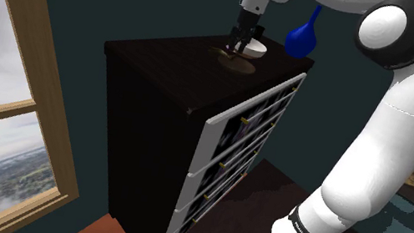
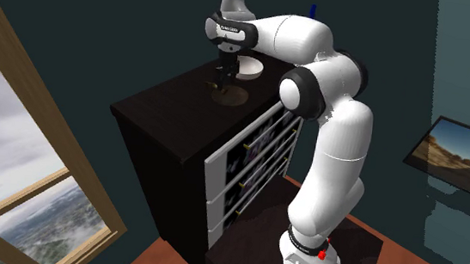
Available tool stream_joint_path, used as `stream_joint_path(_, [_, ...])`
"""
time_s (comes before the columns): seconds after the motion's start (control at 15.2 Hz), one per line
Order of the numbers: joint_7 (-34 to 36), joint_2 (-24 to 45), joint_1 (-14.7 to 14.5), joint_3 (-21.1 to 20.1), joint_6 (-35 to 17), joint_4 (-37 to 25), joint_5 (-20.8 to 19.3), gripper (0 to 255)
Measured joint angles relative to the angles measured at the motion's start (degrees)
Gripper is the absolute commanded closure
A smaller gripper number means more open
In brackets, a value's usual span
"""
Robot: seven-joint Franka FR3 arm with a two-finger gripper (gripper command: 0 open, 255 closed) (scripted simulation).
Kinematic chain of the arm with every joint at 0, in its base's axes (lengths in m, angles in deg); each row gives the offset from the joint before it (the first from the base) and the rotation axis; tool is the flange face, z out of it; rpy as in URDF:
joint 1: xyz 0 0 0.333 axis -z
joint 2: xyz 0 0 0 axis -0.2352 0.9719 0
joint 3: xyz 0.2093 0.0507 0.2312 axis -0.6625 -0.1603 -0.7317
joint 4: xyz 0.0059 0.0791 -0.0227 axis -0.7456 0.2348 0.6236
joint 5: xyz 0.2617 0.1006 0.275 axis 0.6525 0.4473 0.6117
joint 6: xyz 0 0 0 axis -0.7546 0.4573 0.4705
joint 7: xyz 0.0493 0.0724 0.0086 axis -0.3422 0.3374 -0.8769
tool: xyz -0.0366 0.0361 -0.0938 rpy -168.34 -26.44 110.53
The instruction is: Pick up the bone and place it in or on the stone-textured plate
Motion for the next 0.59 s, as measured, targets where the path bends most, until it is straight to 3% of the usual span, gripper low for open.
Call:
stream_joint_path(0.33, [0.03,0.84,0.38,0.19,6.48,-7.34,0.08,0])
stream_joint_path(0.59, [0.08,1.14,0.43,0.2,7.7,-8.81,0.11,0])
